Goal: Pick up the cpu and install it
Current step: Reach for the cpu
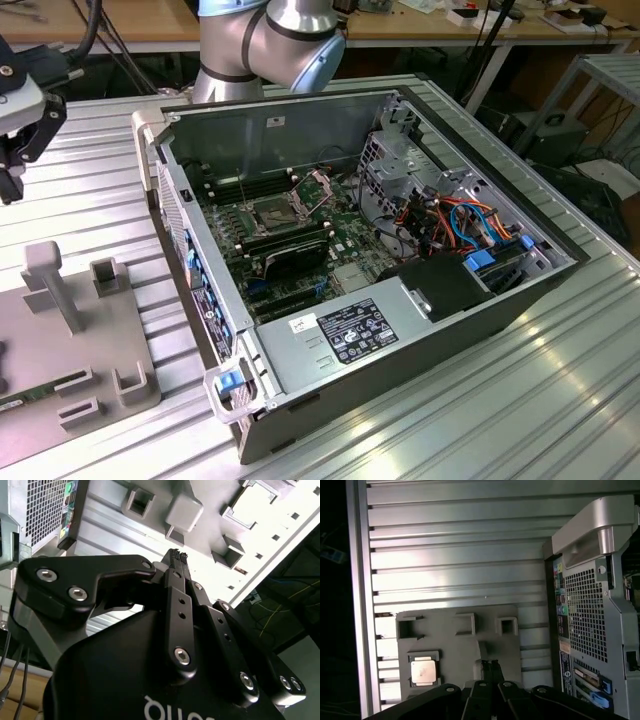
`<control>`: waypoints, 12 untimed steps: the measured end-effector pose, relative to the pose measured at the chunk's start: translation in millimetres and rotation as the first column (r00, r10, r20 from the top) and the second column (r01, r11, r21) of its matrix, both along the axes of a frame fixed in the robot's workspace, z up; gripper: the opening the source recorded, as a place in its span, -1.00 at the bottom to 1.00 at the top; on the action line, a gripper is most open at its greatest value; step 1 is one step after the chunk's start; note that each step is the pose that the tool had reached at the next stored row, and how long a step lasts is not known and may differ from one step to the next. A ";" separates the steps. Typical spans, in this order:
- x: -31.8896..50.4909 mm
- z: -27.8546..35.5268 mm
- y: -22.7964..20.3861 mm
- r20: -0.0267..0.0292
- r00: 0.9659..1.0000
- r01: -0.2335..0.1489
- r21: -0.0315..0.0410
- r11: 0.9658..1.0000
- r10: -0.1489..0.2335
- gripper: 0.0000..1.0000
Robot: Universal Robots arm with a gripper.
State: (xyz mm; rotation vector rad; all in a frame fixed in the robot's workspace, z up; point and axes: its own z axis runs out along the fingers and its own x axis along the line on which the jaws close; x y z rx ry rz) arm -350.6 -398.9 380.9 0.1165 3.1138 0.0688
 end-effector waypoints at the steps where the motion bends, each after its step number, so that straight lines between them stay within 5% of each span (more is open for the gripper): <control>1: -2.9 -0.5 0.0 0.000 1.000 0.000 0.000 1.000 0.000 -0.79; 12: -31.7 -5.2 0.0 0.000 1.000 0.000 0.000 1.000 0.000 -0.79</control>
